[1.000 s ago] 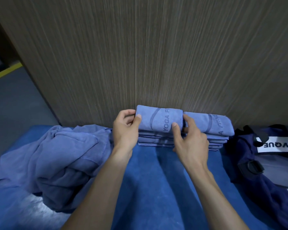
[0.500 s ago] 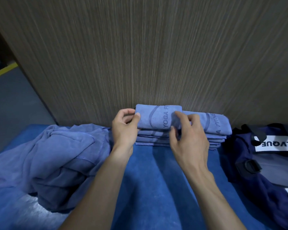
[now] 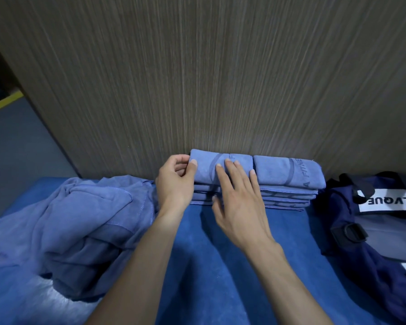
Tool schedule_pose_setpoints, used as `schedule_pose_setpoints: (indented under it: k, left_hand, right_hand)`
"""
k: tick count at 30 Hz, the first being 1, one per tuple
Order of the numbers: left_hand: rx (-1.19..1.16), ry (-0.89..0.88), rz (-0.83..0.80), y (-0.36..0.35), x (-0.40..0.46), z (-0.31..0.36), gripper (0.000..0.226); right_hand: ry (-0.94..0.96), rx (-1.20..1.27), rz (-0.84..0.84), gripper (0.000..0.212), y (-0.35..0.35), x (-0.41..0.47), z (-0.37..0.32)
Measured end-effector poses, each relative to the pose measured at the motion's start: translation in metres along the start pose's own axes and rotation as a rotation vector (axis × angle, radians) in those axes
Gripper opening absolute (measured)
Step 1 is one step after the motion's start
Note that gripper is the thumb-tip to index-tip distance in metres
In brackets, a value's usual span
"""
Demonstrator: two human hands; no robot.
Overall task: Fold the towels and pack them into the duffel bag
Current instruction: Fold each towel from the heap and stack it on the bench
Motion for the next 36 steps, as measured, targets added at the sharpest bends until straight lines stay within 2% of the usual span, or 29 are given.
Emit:
schedule_pose_setpoints:
  k: [5, 13, 15, 17, 19, 20, 25, 29, 36]
  left_hand:
    - [0.067, 0.039, -0.11, 0.002, 0.003, -0.001, 0.007]
    - [0.085, 0.006, -0.115, 0.002, 0.0, 0.003, 0.011]
    - [0.19, -0.101, -0.145, 0.0, -0.004, 0.011, 0.025]
    - [0.409, -0.364, -0.234, -0.008, -0.013, 0.025, 0.038]
    - [0.612, -0.563, -0.368, -0.021, -0.024, 0.028, 0.041]
    - [0.688, -0.591, -0.414, -0.025, -0.027, 0.024, 0.041]
    - [0.838, -0.567, -0.447, -0.025, -0.028, 0.013, 0.042]
    - [0.926, -0.415, -0.439, -0.021, -0.026, 0.004, 0.043]
    - [0.85, -0.304, -0.49, -0.019, -0.026, -0.011, 0.045]
  right_hand:
    - [0.002, -0.006, -0.021, 0.064, -0.003, 0.001, 0.002]
    - [0.029, -0.011, -0.053, 0.07, -0.007, 0.002, 0.004]
    - [0.031, -0.015, -0.065, 0.071, -0.007, 0.003, 0.003]
    - [0.036, -0.003, -0.075, 0.072, -0.007, 0.004, 0.004]
    - [0.043, 0.017, -0.086, 0.073, -0.007, 0.004, 0.005]
    - [0.047, 0.019, -0.086, 0.073, -0.007, 0.004, 0.005]
    - [0.039, -0.034, -0.033, 0.074, -0.003, 0.004, -0.002]
    - [0.017, -0.041, -0.036, 0.082, -0.012, 0.001, -0.005]
    - [-0.008, 0.019, -0.066, 0.079, -0.02, 0.002, -0.003]
Point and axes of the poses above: each hand's wrist, its own x-axis towards the middle knuckle, its own y-axis out of the back of the hand, z = x × y, the point moved 7 cm from there along x, towards the middle knuckle, and after that the axes turned 11 degrees about -x, right-handed, at the moved point
